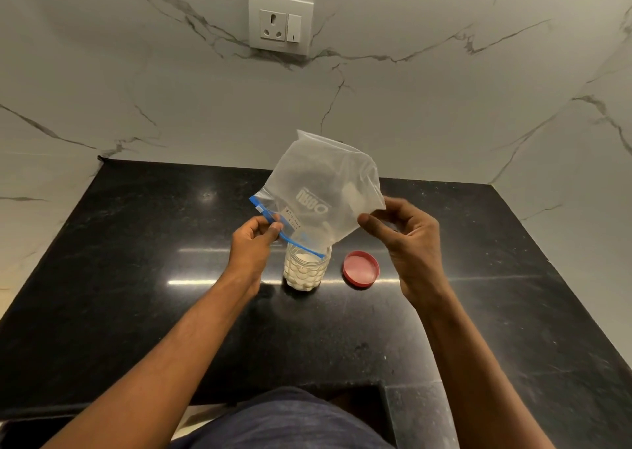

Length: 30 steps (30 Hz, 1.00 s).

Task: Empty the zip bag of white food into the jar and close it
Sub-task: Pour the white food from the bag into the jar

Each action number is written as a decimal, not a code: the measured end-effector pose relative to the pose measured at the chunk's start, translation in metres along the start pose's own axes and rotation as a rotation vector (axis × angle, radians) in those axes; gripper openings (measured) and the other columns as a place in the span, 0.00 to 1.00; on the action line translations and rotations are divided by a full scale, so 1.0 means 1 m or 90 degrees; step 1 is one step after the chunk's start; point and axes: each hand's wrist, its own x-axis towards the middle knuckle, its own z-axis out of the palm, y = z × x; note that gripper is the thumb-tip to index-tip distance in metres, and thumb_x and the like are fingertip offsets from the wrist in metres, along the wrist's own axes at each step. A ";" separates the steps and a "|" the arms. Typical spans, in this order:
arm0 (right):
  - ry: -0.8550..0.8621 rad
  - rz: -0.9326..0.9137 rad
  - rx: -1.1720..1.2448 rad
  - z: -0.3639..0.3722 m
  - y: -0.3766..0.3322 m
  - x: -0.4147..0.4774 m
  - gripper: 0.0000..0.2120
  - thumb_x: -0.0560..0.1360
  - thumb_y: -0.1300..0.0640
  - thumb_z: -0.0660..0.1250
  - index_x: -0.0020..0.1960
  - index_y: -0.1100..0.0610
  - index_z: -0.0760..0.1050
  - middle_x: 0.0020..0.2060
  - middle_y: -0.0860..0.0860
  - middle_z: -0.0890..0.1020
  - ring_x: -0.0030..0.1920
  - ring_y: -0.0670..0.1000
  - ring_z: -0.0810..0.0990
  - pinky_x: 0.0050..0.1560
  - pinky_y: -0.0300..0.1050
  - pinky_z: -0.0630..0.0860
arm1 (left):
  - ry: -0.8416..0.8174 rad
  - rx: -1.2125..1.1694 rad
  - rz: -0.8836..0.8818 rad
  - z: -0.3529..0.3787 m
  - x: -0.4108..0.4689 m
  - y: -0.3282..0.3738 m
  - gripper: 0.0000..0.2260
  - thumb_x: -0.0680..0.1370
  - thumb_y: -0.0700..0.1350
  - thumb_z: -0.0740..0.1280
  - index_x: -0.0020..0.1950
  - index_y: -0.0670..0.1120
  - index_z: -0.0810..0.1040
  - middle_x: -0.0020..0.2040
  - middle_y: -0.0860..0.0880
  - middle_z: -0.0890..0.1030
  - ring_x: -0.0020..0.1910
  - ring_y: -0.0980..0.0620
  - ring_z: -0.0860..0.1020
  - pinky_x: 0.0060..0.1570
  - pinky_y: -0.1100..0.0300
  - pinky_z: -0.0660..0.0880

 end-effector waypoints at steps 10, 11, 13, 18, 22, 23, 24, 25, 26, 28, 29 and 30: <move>-0.008 -0.024 -0.004 0.003 -0.005 0.003 0.18 0.72 0.57 0.79 0.61 0.55 0.84 0.55 0.51 0.88 0.57 0.51 0.87 0.61 0.52 0.83 | -0.009 0.004 0.017 -0.002 0.000 0.000 0.05 0.83 0.41 0.70 0.57 0.47 0.83 0.55 0.48 0.87 0.54 0.54 0.83 0.57 0.59 0.73; -0.007 -0.033 -0.004 0.004 -0.006 0.004 0.19 0.72 0.57 0.79 0.62 0.54 0.83 0.55 0.51 0.88 0.57 0.51 0.87 0.61 0.51 0.84 | -0.007 0.005 0.018 -0.002 0.000 0.000 0.04 0.83 0.41 0.70 0.57 0.47 0.83 0.55 0.48 0.87 0.54 0.54 0.83 0.55 0.60 0.73; 0.002 -0.047 -0.008 0.004 -0.007 0.006 0.20 0.74 0.59 0.78 0.65 0.55 0.81 0.54 0.51 0.88 0.56 0.50 0.88 0.60 0.48 0.84 | -0.005 0.007 0.022 -0.002 0.001 -0.001 0.04 0.83 0.41 0.70 0.56 0.47 0.83 0.54 0.48 0.87 0.53 0.55 0.84 0.51 0.63 0.74; -0.024 -0.062 -0.026 0.004 0.001 0.011 0.20 0.78 0.65 0.73 0.68 0.50 0.79 0.55 0.48 0.88 0.55 0.48 0.88 0.56 0.43 0.84 | 0.003 0.007 0.033 -0.003 0.002 -0.002 0.04 0.83 0.41 0.70 0.54 0.49 0.84 0.50 0.52 0.87 0.44 0.64 0.85 0.48 0.65 0.74; -0.118 0.002 -0.089 0.009 0.020 0.007 0.29 0.74 0.56 0.78 0.73 0.47 0.73 0.67 0.46 0.81 0.64 0.44 0.82 0.63 0.43 0.81 | 0.000 0.005 0.035 -0.002 0.001 -0.002 0.05 0.83 0.41 0.70 0.55 0.49 0.84 0.51 0.51 0.88 0.45 0.64 0.85 0.49 0.64 0.74; -0.113 0.012 -0.097 0.010 0.026 0.005 0.30 0.75 0.54 0.77 0.74 0.46 0.72 0.67 0.45 0.79 0.65 0.44 0.81 0.65 0.44 0.80 | -0.001 0.002 0.033 -0.002 0.001 -0.002 0.05 0.83 0.41 0.70 0.56 0.49 0.84 0.53 0.50 0.88 0.47 0.62 0.86 0.50 0.64 0.75; -0.099 0.015 -0.107 0.012 0.032 0.003 0.30 0.76 0.54 0.76 0.74 0.46 0.70 0.66 0.44 0.78 0.66 0.45 0.79 0.65 0.44 0.79 | 0.000 -0.002 0.031 -0.002 0.000 -0.002 0.05 0.83 0.42 0.70 0.56 0.49 0.84 0.54 0.49 0.88 0.50 0.59 0.86 0.51 0.63 0.75; -0.084 0.016 -0.120 0.012 0.038 0.000 0.30 0.76 0.55 0.76 0.75 0.47 0.69 0.65 0.43 0.78 0.66 0.45 0.79 0.64 0.42 0.79 | 0.004 -0.004 0.028 -0.002 0.000 -0.001 0.05 0.83 0.42 0.70 0.57 0.49 0.84 0.55 0.49 0.88 0.52 0.57 0.85 0.53 0.62 0.75; -0.073 0.019 -0.134 0.012 0.044 -0.003 0.32 0.77 0.58 0.76 0.76 0.47 0.68 0.64 0.41 0.77 0.64 0.43 0.79 0.61 0.39 0.80 | 0.008 -0.006 0.024 -0.002 -0.001 -0.001 0.05 0.83 0.42 0.70 0.58 0.49 0.84 0.55 0.49 0.87 0.54 0.56 0.85 0.55 0.61 0.75; -0.088 0.034 -0.149 0.009 0.056 -0.008 0.38 0.74 0.67 0.76 0.76 0.45 0.65 0.61 0.40 0.77 0.55 0.41 0.82 0.49 0.35 0.82 | 0.018 -0.008 0.020 0.000 -0.002 0.000 0.06 0.83 0.41 0.70 0.58 0.48 0.83 0.55 0.49 0.87 0.54 0.55 0.84 0.55 0.61 0.75; -0.115 0.044 -0.155 0.008 0.062 -0.011 0.40 0.72 0.69 0.75 0.75 0.44 0.64 0.60 0.43 0.77 0.49 0.42 0.83 0.45 0.36 0.83 | 0.022 -0.007 0.021 0.001 -0.002 0.000 0.06 0.83 0.41 0.70 0.59 0.48 0.83 0.54 0.49 0.87 0.53 0.56 0.85 0.52 0.62 0.75; -0.139 0.056 -0.171 0.009 0.067 -0.014 0.39 0.71 0.67 0.77 0.73 0.43 0.64 0.60 0.45 0.78 0.46 0.45 0.83 0.45 0.37 0.82 | 0.025 -0.005 0.024 0.002 -0.002 0.001 0.06 0.84 0.41 0.70 0.59 0.47 0.83 0.54 0.50 0.88 0.52 0.57 0.85 0.49 0.64 0.75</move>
